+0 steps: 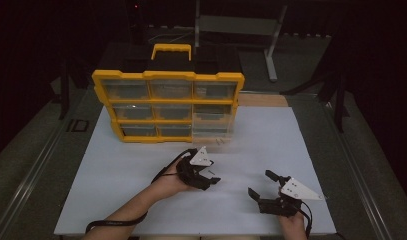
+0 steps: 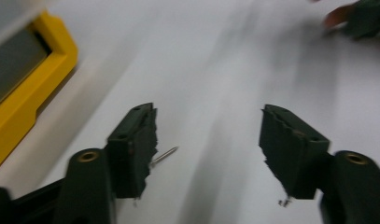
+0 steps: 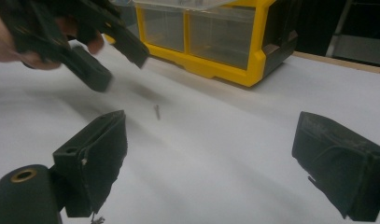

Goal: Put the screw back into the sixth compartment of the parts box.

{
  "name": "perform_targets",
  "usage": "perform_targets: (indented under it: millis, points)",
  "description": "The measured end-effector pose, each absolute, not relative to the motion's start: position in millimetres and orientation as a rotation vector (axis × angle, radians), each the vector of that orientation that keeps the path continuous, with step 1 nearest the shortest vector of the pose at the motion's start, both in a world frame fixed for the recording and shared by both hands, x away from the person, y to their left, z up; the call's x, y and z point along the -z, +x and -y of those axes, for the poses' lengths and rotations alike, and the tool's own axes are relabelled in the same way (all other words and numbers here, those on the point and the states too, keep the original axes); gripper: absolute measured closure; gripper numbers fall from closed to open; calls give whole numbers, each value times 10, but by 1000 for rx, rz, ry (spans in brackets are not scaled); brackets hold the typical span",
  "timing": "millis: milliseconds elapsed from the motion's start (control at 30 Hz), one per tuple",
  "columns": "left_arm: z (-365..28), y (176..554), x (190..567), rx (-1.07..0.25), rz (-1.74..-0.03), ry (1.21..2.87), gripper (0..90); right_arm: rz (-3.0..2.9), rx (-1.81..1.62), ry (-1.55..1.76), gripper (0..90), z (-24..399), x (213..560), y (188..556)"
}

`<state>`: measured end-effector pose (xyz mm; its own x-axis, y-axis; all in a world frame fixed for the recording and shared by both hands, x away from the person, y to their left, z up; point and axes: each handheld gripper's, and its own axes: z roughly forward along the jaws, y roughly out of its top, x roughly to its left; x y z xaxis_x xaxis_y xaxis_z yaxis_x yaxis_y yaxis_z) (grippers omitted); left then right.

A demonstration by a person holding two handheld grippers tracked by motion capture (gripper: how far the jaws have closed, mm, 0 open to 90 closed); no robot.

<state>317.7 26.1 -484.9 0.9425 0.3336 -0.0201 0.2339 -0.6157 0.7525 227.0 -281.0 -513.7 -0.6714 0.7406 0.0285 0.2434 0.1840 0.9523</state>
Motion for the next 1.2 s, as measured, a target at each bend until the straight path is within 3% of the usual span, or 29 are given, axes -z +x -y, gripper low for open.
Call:
perform_targets:
  millis: [300,633,1200]
  points:
    - [-212,3339,5138,-255,-399,2314,468,-2025,-1496,921,106,2810,5139,2270]
    - [-152,3469,5261,-144,-377,2368,540,-2026,-1498,918,106,2814,5139,2270]
    - [-170,3451,5253,-104,-304,2379,873,-2026,-1500,919,106,2808,5139,2271]
